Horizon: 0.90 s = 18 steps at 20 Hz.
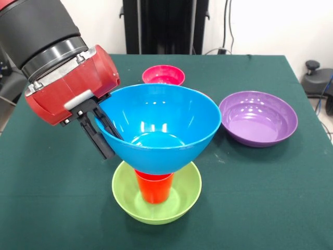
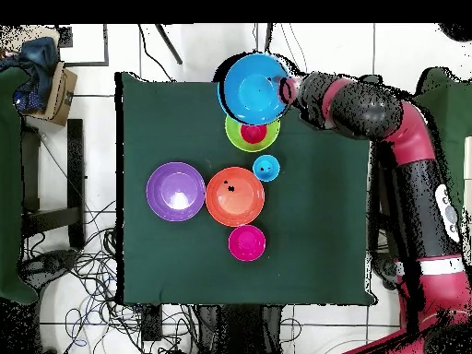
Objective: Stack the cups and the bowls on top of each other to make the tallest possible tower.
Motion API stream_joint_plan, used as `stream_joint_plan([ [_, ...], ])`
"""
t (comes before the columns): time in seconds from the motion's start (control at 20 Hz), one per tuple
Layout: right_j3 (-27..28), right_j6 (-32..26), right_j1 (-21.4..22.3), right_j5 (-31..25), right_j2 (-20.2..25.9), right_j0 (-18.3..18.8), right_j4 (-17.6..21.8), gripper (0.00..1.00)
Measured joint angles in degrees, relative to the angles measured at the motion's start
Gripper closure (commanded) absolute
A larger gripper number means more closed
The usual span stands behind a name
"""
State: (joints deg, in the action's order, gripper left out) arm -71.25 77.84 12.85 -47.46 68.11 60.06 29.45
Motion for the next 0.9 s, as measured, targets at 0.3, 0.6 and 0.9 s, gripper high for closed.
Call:
stream_joint_plan([
  [0.3,0.0,-0.01,-0.36,0.0,0.01,0.17,0.13,1.0],
  [0.6,0.01,-0.12,-0.94,0.0,0.01,0.36,0.4,1.0],
  [0.9,0.01,-1.47,-2.28,0.01,0.01,0.54,0.83,1.0],
])
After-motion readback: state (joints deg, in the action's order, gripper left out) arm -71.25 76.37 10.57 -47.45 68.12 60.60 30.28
